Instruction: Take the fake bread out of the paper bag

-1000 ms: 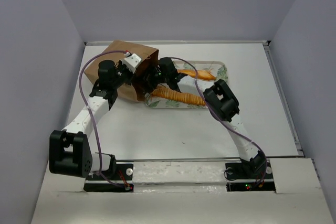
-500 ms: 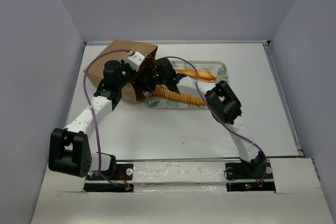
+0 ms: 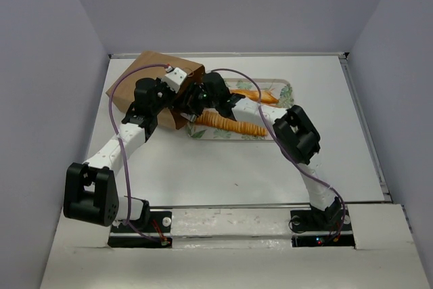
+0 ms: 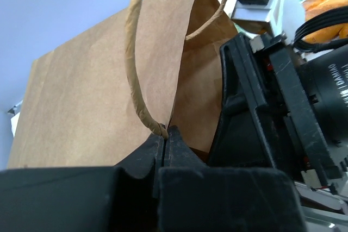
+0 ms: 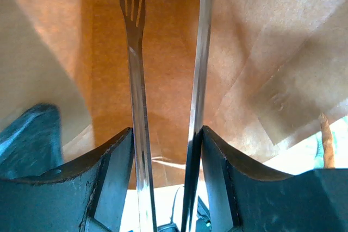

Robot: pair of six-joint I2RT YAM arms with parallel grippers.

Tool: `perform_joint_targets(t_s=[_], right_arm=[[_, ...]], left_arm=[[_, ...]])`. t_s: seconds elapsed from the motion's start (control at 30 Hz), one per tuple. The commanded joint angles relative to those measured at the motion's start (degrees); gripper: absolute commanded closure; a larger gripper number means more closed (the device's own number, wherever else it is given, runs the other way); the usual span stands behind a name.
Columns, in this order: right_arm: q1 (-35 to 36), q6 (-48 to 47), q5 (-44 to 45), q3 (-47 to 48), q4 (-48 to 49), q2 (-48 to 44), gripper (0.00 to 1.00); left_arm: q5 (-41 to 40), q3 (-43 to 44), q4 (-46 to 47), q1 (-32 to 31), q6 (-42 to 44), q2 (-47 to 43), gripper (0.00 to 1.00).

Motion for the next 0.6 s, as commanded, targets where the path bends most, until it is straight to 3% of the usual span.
perform_joint_targets(t_s=[0.0, 0.27, 0.57], right_arm=[[0.53, 0.73, -2.60, 4.65, 1.48, 3.07, 0.44], [0.53, 0.91, -3.49, 13.19, 1.84, 7.21, 0.41], [-0.70, 4.43, -3.23, 12.93, 5.18, 9.94, 0.39]], left_arm=[[4.32, 1.10, 1.97, -0.43, -1.82, -2.46, 1.00], [7.76, 0.67, 1.01, -0.61, -2.26, -3.52, 1.00], [13.74, 0.05, 1.53, -0.61, -4.63, -5.80, 1.00]])
